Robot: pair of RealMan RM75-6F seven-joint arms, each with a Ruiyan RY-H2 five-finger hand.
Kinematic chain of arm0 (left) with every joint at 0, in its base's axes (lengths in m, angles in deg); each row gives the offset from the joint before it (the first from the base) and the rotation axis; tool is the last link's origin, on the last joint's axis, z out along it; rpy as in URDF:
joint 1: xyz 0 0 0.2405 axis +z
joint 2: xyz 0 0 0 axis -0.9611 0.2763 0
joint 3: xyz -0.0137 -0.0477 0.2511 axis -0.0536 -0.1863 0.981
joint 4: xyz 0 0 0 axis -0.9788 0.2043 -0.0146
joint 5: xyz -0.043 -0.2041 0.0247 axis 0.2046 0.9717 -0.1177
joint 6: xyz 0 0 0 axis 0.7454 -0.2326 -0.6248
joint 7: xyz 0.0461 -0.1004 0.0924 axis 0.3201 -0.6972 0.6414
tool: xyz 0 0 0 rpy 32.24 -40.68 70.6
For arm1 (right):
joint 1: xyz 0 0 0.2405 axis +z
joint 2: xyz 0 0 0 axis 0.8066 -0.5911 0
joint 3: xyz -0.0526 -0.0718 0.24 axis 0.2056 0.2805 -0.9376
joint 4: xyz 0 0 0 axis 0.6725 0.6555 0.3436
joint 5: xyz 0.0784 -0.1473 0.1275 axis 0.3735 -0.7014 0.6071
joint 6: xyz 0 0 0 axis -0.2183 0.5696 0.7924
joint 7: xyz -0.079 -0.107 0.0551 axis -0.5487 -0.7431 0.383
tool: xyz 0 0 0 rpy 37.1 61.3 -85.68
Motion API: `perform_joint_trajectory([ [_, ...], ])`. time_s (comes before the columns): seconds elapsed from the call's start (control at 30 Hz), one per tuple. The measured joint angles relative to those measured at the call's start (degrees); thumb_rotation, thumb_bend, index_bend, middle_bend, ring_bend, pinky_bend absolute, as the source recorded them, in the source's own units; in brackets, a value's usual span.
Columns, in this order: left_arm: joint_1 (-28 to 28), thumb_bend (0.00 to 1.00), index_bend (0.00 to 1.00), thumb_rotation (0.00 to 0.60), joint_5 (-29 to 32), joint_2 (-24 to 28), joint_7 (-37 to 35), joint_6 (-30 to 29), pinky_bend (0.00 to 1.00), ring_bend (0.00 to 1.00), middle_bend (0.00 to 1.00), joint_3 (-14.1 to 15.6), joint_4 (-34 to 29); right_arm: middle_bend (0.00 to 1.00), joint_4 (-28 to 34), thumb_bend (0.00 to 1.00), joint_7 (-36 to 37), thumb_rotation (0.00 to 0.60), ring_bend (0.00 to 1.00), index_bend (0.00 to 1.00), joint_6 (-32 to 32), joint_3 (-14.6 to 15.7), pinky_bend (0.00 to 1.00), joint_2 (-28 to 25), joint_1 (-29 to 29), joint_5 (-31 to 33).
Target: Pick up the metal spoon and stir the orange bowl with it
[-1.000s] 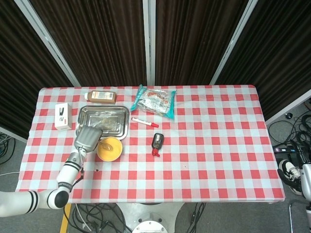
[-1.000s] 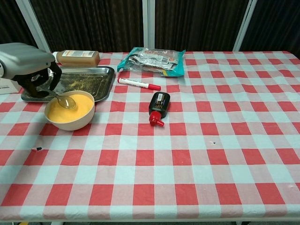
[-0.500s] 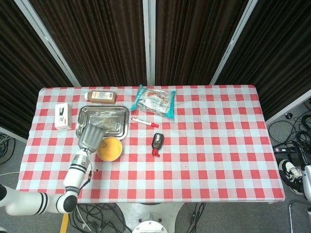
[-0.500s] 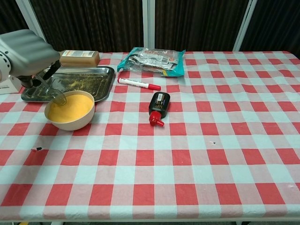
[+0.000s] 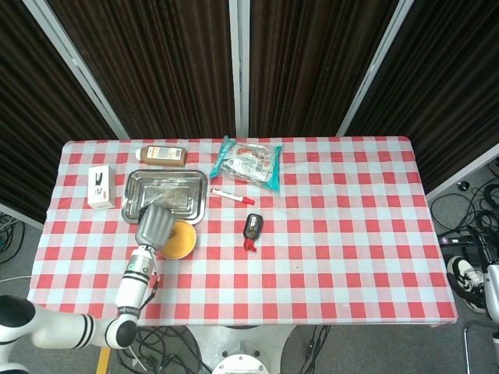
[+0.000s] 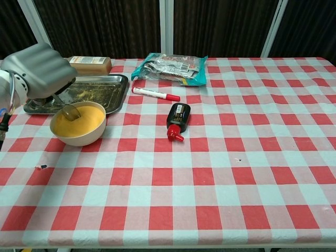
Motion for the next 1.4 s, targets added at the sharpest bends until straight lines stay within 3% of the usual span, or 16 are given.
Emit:
perform_joint_trajectory([
  [0.5,0.23,0.43,0.66,0.600,2.87,2.82,-5.30,7.11,1.00,0.94,0.91,-2.49,-4.18,0.25,-0.34,0.17,0.14,0.600,0.06,0.07,-0.13,0.11,0.20,0.13,-0.26,0.00],
  [0.77,-0.11,0.43,0.66,0.600,3.07,5.43,-4.48,4.84,1.00,0.94,0.91,-3.39,-6.07,0.25,-0.54,0.17,0.29,0.600,0.06,0.07,0.12,0.01,0.20,0.30,-0.06,0.02],
  [1.17,-1.08,0.45,0.66,0.600,4.07,-1.24,4.04,1.36,1.00,0.94,0.92,-1.60,0.35,0.25,-0.75,0.18,0.50,0.600,0.06,0.07,0.06,-0.02,0.20,0.34,-0.40,0.63],
  [1.4,-0.60,0.45,0.66,0.600,4.62,-2.08,3.50,1.88,1.00,0.94,0.92,-1.79,-0.19,0.25,-0.95,0.17,1.13,0.600,0.06,0.07,0.20,0.00,0.20,0.39,-0.39,0.60],
])
